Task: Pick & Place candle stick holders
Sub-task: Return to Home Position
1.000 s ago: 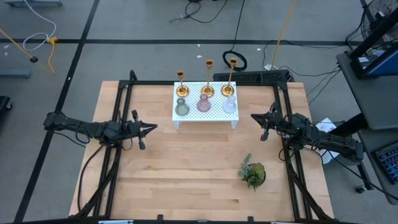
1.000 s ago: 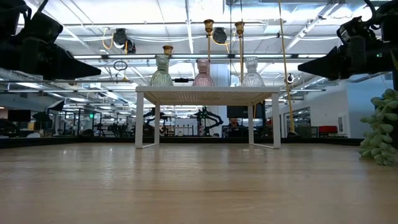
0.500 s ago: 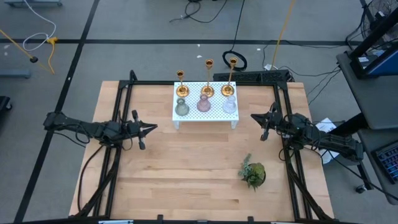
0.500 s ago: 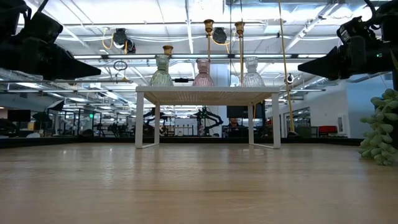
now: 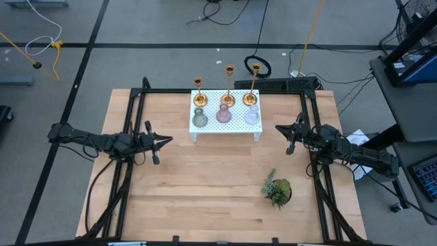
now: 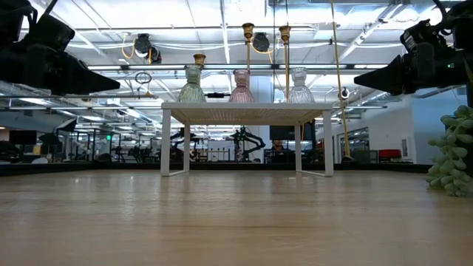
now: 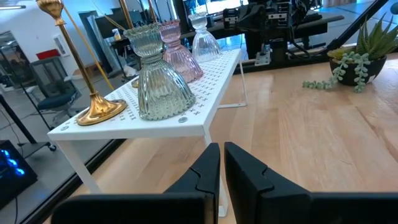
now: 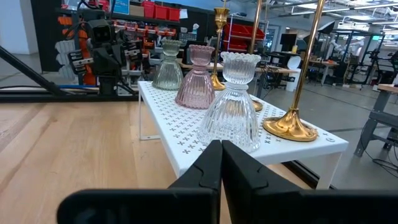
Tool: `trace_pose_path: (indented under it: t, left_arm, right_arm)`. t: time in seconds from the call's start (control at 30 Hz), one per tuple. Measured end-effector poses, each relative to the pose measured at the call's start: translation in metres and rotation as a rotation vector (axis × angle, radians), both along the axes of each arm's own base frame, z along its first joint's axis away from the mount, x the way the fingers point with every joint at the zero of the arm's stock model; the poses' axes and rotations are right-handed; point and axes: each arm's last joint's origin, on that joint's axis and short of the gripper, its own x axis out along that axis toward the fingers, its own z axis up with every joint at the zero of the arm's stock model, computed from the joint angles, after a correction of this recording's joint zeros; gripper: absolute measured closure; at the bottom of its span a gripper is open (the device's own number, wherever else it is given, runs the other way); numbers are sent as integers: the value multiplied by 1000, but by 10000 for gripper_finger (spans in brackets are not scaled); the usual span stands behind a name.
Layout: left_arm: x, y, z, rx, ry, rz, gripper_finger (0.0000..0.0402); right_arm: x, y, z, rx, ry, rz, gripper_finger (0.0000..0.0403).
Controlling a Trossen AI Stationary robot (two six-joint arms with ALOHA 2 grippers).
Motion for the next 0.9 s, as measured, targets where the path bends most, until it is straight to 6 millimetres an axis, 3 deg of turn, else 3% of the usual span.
trace_pose_path:
  t: [0.9]
  left_arm:
    - [0, 0, 0, 0, 0, 1, 371]
  right_arm:
    - [0, 0, 0, -23, 8, 0, 399]
